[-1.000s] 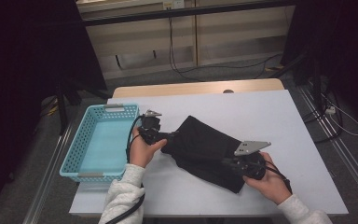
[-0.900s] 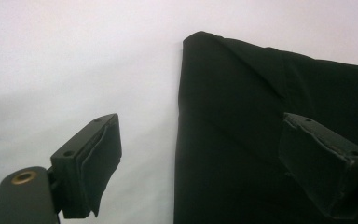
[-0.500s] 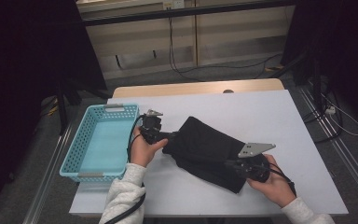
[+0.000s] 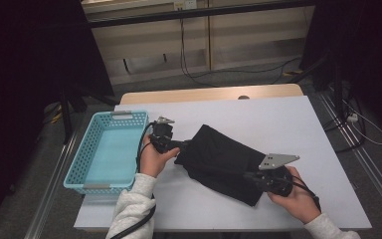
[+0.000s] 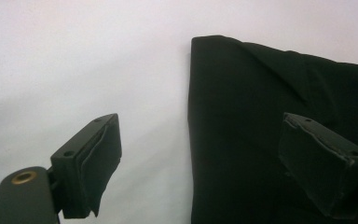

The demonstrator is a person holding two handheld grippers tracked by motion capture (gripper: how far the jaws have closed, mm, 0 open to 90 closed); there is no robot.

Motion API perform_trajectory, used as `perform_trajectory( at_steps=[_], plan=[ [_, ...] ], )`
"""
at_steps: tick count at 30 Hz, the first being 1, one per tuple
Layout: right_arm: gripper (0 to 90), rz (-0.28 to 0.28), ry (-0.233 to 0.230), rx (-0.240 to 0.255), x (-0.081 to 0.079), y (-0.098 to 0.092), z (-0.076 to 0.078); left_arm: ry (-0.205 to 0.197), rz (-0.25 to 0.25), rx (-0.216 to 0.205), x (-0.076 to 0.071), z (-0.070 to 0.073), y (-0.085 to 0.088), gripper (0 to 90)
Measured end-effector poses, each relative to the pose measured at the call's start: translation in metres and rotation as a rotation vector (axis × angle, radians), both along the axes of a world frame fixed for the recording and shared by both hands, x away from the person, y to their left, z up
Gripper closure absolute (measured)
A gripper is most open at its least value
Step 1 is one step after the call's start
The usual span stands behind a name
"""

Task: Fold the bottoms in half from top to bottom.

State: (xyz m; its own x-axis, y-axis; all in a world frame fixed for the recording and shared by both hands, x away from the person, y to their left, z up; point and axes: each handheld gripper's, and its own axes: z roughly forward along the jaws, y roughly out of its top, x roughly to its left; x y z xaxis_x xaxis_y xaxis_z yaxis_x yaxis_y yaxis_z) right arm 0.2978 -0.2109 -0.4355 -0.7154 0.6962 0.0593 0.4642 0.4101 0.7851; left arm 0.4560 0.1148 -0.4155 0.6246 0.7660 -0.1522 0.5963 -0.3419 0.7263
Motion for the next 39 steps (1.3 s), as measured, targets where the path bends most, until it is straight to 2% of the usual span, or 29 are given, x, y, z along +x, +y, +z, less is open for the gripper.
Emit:
perform_trajectory(
  at_steps=[21, 23, 25, 27, 28, 30, 32, 35, 37, 39],
  plan=[
    [88.4, 0.004, 0.008, -0.001, -0.012, -0.01, 0.002, 0.004, -0.011, 0.007, 0.0, -0.001, -0.004, 13.8],
    [86.2, -0.004, 0.017, -0.002, -0.013, -0.01, 0.001, 0.002, -0.012, 0.011, 0.0, -0.001, -0.004, 13.8],
    [80.3, -0.018, 0.018, 0.002, -0.012, -0.011, 0.0, 0.003, -0.012, 0.009, 0.0, -0.001, -0.004, 13.8],
    [74.1, -0.021, 0.016, 0.014, -0.009, -0.012, 0.002, 0.003, -0.012, 0.011, 0.0, -0.001, -0.004, 13.8],
    [69.9, -0.04, 0.003, 0.013, -0.006, -0.013, 0.002, 0.003, -0.013, 0.012, -0.001, -0.001, -0.004, 13.8],
    [69.4, -0.06, -0.003, 0.019, 0.001, -0.014, 0.004, -0.002, -0.009, 0.017, -0.001, -0.001, -0.003, 13.8],
    [66.7, -0.11, -0.018, -0.005, 0.011, -0.017, 0.003, 0.003, -0.017, 0.026, -0.002, -0.001, -0.001, 13.8],
    [60.9, -0.166, -0.015, -0.014, 0.029, -0.019, 0.0, 0.003, -0.01, 0.03, -0.003, -0.002, 0.001, 13.8],
    [58.0, -0.194, -0.011, -0.007, 0.041, -0.02, -0.003, 0.005, -0.006, 0.027, -0.004, -0.002, 0.002, 13.8],
    [54.6, -0.214, -0.01, -0.03, 0.051, -0.02, -0.006, 0.004, -0.002, 0.031, -0.005, -0.003, 0.003, 13.8]
  ],
)
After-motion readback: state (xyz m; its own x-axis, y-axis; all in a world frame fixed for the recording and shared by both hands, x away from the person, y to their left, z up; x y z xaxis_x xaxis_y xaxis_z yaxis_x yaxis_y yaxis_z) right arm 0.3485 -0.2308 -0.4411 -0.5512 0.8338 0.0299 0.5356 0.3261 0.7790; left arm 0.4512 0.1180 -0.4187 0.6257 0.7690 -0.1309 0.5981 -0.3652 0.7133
